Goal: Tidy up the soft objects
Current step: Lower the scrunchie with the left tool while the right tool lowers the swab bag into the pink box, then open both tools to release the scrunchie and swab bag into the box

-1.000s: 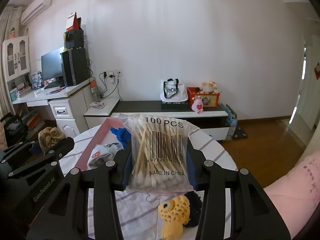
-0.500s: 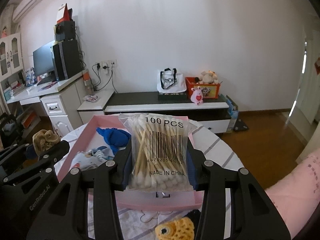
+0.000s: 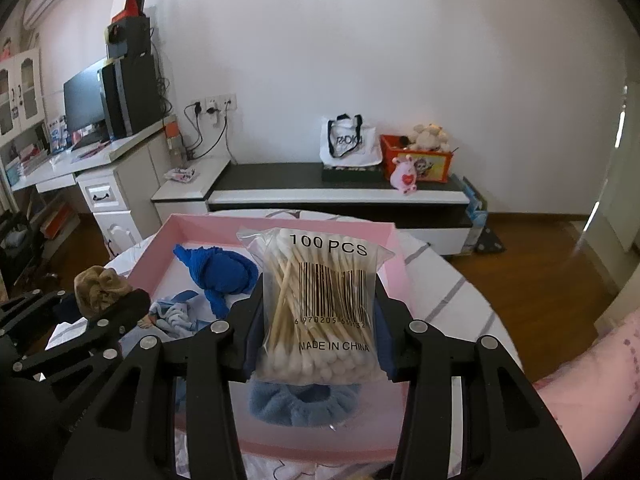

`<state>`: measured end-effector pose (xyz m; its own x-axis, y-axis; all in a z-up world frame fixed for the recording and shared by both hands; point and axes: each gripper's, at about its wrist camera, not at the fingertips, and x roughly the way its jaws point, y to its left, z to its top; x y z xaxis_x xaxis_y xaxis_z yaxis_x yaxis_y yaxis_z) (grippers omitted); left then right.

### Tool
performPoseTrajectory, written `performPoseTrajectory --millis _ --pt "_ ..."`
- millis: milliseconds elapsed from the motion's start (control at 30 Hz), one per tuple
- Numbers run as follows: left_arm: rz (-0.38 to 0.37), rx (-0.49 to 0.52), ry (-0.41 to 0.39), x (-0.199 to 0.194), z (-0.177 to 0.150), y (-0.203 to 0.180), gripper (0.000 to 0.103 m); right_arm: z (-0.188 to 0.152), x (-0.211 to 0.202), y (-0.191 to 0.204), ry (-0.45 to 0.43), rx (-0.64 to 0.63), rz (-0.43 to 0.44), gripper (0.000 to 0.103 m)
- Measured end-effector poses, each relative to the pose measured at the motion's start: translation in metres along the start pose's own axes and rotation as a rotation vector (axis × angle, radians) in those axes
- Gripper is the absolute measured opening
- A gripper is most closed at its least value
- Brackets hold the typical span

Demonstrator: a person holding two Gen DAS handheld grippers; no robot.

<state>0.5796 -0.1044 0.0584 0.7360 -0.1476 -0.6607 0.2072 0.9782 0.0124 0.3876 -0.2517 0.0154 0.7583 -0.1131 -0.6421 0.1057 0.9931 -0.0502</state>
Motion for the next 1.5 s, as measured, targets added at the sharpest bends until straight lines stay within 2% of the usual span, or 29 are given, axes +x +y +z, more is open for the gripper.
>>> performPoseTrajectory --millis 133,233,300,433,500,600,967,1100,1500 --pt "-0.009 0.005 0.016 0.022 0.007 0.0 0.037 -0.001 0.01 0.001 0.023 -0.002 0.019 0.043" --pt "-0.01 0.005 0.024 0.029 0.005 0.003 0.052 -0.003 0.016 -0.001 0.047 0.013 0.03 0.047" --pt "-0.009 -0.001 0.018 0.031 0.005 0.005 0.068 -0.004 0.017 -0.004 0.052 0.019 0.032 0.053" --pt "0.008 -0.012 -0.011 0.025 -0.005 0.01 0.082 -0.004 0.012 -0.009 0.031 0.031 0.004 0.072" --pt "0.011 -0.018 -0.016 0.02 -0.016 0.012 0.086 -0.003 0.009 -0.01 0.021 0.035 -0.004 0.075" --pt "0.012 -0.023 -0.019 0.012 -0.03 0.012 0.089 -0.004 0.006 -0.012 0.015 0.041 -0.012 0.083" --pt "0.029 -0.035 -0.011 0.0 -0.037 0.016 0.093 -0.006 0.011 -0.018 0.046 0.061 -0.038 0.084" --pt "0.03 -0.04 -0.007 -0.003 -0.037 0.016 0.094 -0.007 0.012 -0.017 0.054 0.064 -0.038 0.09" --pt "0.027 -0.054 -0.004 -0.013 -0.035 0.02 0.097 -0.01 0.014 -0.014 0.074 0.059 -0.057 0.092"
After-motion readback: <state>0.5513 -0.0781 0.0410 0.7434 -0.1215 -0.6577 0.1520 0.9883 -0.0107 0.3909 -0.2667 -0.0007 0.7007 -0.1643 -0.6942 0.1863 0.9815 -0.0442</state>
